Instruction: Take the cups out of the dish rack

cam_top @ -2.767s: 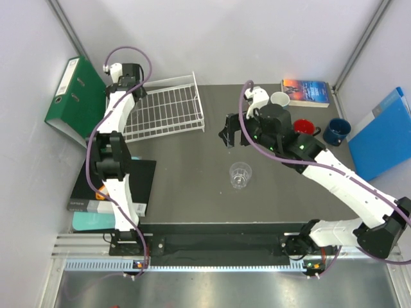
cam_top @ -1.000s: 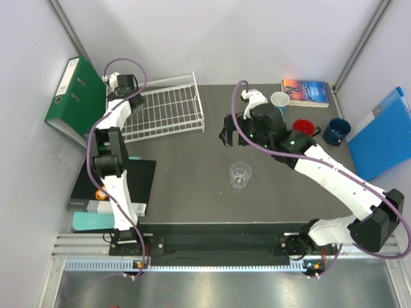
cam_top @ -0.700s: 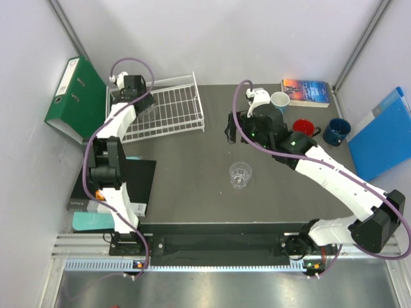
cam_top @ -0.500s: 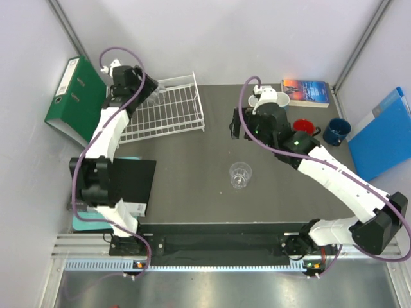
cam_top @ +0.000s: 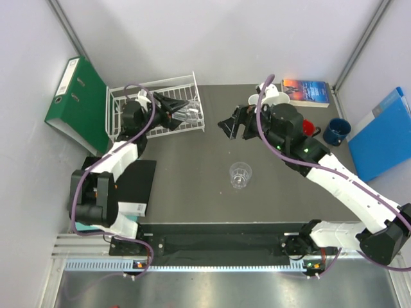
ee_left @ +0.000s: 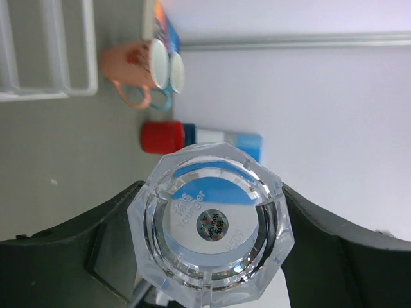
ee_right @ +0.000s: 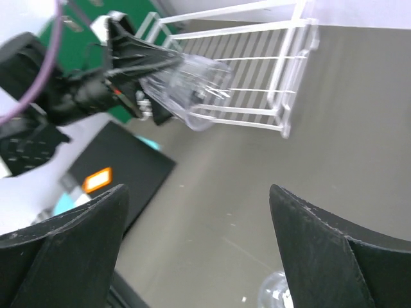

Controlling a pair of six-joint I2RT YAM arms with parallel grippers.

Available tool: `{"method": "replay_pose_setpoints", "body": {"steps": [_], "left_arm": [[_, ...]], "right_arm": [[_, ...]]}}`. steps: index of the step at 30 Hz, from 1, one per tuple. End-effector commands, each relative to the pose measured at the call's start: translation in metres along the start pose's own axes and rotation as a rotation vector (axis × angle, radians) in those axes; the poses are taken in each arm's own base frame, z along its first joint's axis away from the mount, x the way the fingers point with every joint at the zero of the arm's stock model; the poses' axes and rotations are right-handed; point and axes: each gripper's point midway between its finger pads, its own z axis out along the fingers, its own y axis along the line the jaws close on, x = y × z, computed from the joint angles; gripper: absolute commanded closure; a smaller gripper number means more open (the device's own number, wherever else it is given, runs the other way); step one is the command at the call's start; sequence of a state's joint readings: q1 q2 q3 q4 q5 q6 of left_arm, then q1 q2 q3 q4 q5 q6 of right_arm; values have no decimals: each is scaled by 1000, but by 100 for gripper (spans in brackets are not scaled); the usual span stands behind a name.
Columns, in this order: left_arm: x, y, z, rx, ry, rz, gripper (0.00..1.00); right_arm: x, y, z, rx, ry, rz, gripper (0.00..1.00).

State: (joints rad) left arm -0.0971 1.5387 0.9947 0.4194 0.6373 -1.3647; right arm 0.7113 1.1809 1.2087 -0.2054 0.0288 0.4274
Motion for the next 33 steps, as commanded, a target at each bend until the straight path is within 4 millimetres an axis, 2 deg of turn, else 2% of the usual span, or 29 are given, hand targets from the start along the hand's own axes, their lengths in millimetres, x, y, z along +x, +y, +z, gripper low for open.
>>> {"method": "replay_pose_setpoints", "body": {"steps": [1,5,8,14,18,21,22,27,30,32,33], "left_arm": [[45,-115,-39,349,90,136,100],[72,-123,-41,367,126,138,100],[101,-128,-39,367,160,145,100],[131,-130,-35,344,180,194,100],[145,-127,-32,339,204,191,100],[153,-125,-29,336,219,192,100],[156,-124,-29,333,226,192,100],[170,-121,-24,329,257,191,100],[174,-118,-20,323,266,193,100],[173,-112,-18,299,265,210,100],[170,-108,-16,275,253,218,85]], "right_arm": [[-23,41,-3,-192,-61,32,13],[-16,54,2,-243,-27,62,15],[-11,61,5,-262,-16,67,16],[-18,70,5,-286,-41,75,15],[-18,75,9,-302,-32,76,16],[-16,78,11,-312,-23,81,33],[-15,79,12,-313,-18,86,42],[-2,75,18,-302,15,92,55],[5,72,21,-289,36,99,97],[7,68,19,-270,46,96,100],[7,65,18,-253,43,96,100]]}}
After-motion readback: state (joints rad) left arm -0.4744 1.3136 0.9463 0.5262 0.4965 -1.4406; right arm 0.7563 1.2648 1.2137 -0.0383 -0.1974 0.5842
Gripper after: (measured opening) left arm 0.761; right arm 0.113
